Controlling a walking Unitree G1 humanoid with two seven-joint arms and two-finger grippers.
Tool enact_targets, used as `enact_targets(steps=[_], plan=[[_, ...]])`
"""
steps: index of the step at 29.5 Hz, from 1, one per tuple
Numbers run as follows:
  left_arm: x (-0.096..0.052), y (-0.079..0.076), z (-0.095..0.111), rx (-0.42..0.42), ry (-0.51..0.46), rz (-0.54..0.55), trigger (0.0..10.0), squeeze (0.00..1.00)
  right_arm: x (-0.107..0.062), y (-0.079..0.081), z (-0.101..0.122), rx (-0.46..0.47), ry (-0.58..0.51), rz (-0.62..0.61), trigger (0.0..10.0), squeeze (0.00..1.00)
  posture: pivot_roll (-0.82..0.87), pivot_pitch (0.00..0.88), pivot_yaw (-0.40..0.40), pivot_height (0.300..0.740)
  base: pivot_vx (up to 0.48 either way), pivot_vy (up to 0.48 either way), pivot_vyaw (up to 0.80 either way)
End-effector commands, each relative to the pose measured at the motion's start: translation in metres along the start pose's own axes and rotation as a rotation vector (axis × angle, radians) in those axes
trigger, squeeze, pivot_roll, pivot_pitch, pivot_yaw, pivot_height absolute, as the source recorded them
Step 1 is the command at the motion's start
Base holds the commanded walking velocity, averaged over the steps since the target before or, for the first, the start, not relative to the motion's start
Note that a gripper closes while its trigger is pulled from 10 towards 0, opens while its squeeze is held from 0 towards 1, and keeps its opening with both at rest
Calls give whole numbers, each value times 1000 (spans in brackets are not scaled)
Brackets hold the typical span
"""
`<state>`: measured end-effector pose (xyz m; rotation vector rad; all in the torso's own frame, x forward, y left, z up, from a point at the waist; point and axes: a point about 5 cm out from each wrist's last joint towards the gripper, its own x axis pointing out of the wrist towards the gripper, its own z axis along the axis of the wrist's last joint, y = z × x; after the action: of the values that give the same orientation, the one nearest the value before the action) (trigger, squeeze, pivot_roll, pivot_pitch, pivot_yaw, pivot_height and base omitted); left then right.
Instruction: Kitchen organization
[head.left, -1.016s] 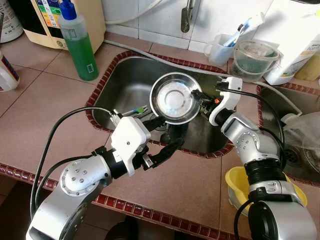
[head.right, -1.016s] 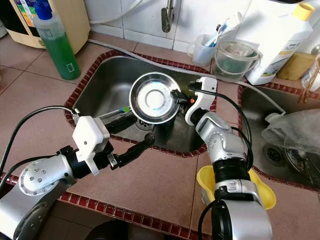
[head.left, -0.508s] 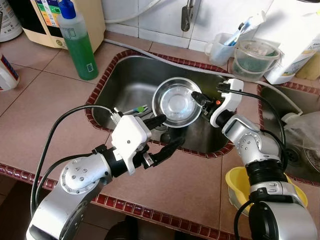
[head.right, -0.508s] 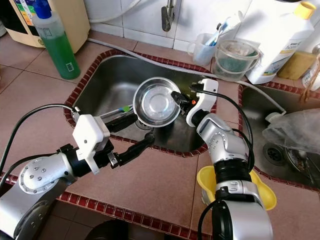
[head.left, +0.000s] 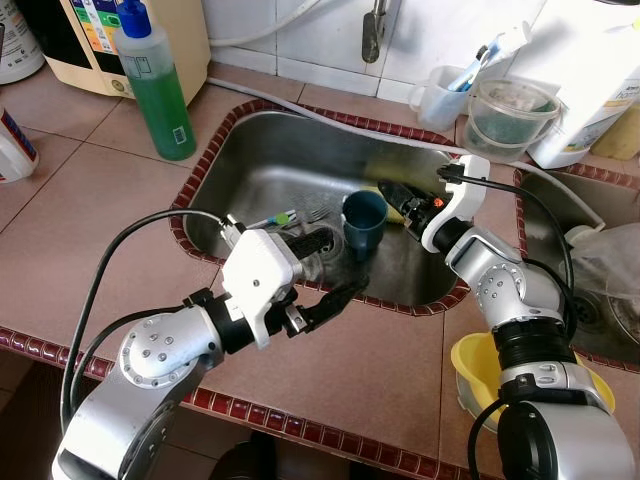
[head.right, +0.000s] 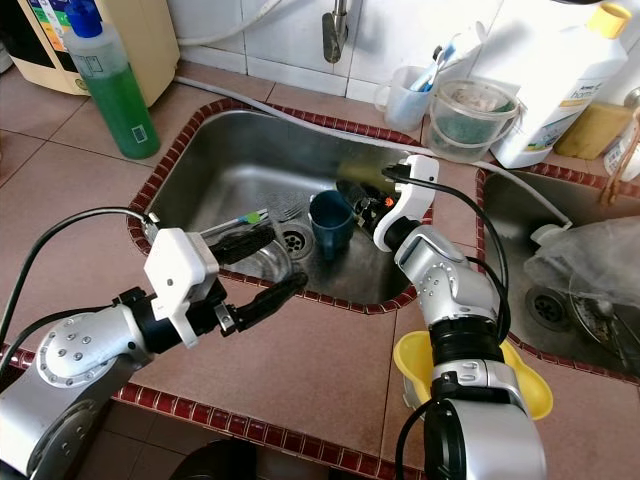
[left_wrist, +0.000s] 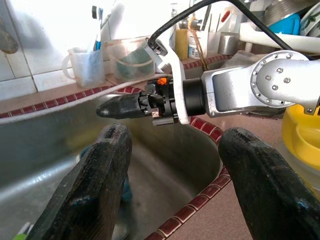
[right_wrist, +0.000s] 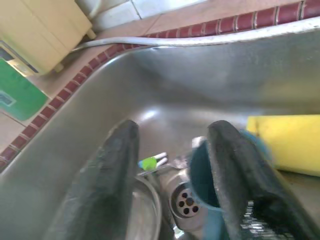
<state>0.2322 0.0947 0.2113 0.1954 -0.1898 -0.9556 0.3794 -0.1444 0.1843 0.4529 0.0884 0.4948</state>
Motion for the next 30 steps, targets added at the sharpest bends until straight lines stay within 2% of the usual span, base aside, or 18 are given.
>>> enact_targets(steps=[1, 10, 13, 16, 21, 24, 30], plan=[[1, 0, -1, -7, 2, -8, 10000, 0, 0, 4, 12, -10, -44, 23, 10000, 1000, -23, 255, -56, 740, 0, 0, 0], [2, 2, 0, -6, -4, -5, 10000, 0, 0, 12, 24, 15, -122, 96, 10000, 1000, -22, 249, -54, 740, 0, 0, 0], [3, 5, 2, -13, -21, 10, 10000, 0, -2, 19, 36, 35, -191, 149, 10000, 1000, -22, 236, -53, 740, 0, 0, 0], [3, 8, 3, -14, -28, 24, 10000, 0, -4, 21, 40, 42, -212, 164, 10000, 1000, -21, 228, -54, 740, 0, 0, 0], [6, 26, 7, 2, -59, 100, 10000, 0, -7, 29, 49, 17, -272, 202, 10000, 1000, -19, 199, -52, 740, 0, 0, 0], [9, 40, 12, -5, -96, 164, 10000, 0, -10, 37, 57, 2, -327, 226, 10000, 1000, -21, 180, -50, 740, 0, 0, 0], [12, 58, 16, -27, -148, 267, 10000, 0, -19, 51, 65, -31, -421, 245, 10000, 1000, -22, 139, -45, 740, 0, 0, 0]])
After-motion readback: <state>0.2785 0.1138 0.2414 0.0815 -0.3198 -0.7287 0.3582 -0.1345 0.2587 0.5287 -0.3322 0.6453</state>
